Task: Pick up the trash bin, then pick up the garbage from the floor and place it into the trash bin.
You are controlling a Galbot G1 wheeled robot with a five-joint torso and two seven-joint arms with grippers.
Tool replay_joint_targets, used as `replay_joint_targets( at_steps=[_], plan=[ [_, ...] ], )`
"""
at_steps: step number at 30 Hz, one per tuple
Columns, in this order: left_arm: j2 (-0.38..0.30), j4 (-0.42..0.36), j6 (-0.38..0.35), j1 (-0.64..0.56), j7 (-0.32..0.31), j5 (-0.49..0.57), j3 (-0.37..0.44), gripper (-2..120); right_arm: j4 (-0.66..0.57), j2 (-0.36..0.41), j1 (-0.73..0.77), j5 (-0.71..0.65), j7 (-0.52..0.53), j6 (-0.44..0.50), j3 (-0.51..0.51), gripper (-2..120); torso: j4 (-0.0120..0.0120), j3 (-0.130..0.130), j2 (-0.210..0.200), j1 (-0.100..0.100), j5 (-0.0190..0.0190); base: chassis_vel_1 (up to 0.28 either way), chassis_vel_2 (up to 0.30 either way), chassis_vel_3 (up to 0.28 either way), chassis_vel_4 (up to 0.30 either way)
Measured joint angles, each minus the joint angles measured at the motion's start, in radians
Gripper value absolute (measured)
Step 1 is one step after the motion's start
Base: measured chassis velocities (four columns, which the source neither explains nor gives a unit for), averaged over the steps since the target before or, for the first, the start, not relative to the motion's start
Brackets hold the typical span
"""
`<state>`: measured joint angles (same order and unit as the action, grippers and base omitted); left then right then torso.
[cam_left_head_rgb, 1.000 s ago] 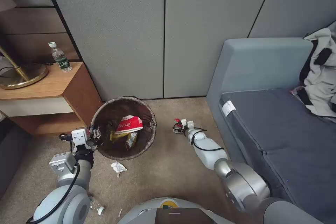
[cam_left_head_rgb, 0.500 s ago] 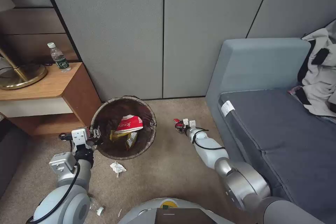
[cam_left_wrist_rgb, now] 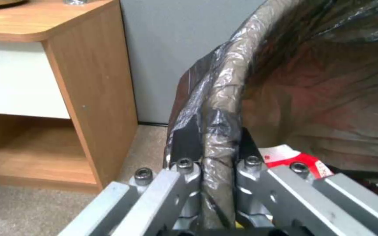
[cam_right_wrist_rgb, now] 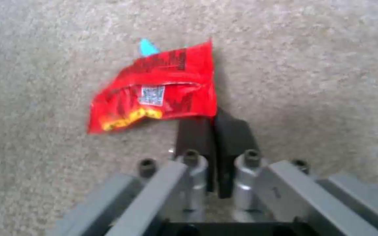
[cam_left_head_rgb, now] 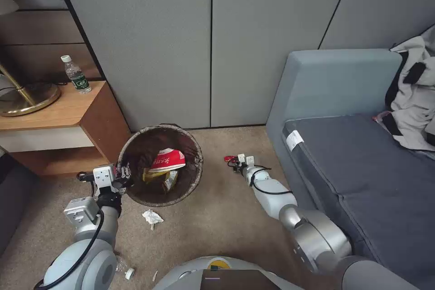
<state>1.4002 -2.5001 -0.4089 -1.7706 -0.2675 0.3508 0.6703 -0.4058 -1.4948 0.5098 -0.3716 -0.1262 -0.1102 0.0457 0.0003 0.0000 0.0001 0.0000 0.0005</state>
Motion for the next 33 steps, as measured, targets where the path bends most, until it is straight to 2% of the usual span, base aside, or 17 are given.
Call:
replay_joint_targets(
  at_steps=[13,20,23,27,30,31,33],
  plan=[
    [0.002,0.0,0.005,-0.001,0.003,-0.008,-0.005,3,-0.023,0.009,0.015,0.024,0.012,0.018,0.0,0,0.0,0.0,0.0,0.0,-0.0003,0.0,0.0,0.0,0.0],
    [0.002,0.0,0.008,0.0,0.003,-0.008,-0.004,3,-0.06,0.03,0.033,0.061,0.019,0.065,-0.001,0,0.0,0.0,0.0,0.0,0.0,0.0,0.0,0.0,0.0],
    [0.002,0.0,0.008,0.0,0.003,-0.008,-0.002,3,-0.114,0.063,0.051,0.094,0.018,0.12,-0.004,0,-0.0003,0.0,0.0,0.0,-0.0005,0.0,0.0,0.0,0.0],
    [0.001,0.0,0.008,0.0,0.004,-0.007,0.0,3,-0.175,0.09,0.066,0.099,0.016,0.133,-0.009,0,-0.0005,0.0,0.0,0.0,-0.0003,0.0,0.0,0.0,0.0],
    [-0.001,0.0,0.008,0.0,0.004,-0.005,0.002,3,-0.33,0.156,0.11,0.095,0.007,0.136,-0.023,0,-0.0006,0.0,0.0,0.0,-0.0006,0.0,0.0,0.0,0.0],
    [-0.001,0.0,0.008,0.0,0.004,-0.005,0.002,3,-0.33,0.156,0.11,0.095,0.007,0.136,-0.023,0,-0.0006,0.0,0.0,0.0,-0.0006,0.0,0.0,0.0,0.0],
    [-0.002,0.0,0.008,0.001,0.004,-0.003,0.002,3,-0.417,0.196,0.141,0.09,0.005,0.135,-0.03,0,-0.0004,0.0,0.0,0.0,-0.0004,0.0,0.0,0.0,0.0]
  ],
)
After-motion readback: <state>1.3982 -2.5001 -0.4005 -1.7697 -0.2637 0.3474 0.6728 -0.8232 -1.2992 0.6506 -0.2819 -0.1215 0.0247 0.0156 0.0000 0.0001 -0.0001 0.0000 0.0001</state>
